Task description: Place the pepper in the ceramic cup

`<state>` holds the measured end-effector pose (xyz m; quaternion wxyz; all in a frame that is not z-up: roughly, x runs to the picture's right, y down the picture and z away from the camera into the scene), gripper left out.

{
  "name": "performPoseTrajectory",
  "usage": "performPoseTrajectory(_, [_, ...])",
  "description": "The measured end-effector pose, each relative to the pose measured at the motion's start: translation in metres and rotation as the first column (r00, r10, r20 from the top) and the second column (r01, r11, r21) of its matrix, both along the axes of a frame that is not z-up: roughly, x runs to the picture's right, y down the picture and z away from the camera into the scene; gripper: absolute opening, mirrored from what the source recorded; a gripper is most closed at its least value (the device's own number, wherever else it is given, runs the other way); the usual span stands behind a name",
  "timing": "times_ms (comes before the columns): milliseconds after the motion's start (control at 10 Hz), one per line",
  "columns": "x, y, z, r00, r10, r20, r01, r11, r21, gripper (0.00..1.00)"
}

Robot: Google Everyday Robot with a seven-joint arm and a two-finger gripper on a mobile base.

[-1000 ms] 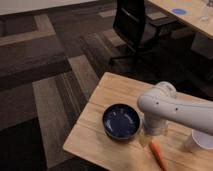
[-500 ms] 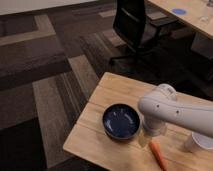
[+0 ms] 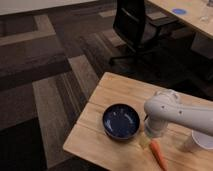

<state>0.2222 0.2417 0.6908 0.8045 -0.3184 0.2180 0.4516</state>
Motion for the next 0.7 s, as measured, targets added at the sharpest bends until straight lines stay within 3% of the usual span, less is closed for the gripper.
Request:
performPoseTrajectory(400, [0.005, 0.008, 0.015, 1.0, 0.006, -0.009, -0.006, 0.9998, -0.018, 0.63])
performPoseTrajectory(600, [0.009, 0.012, 0.018, 1.0, 0.013, -0.027, -0.014, 0.9992, -0.039, 0.34])
performPoseTrajectory(700, [0.014, 0.014, 0.019, 0.999, 0.015, -0.045, -0.017, 0.9983, -0.056, 0.13])
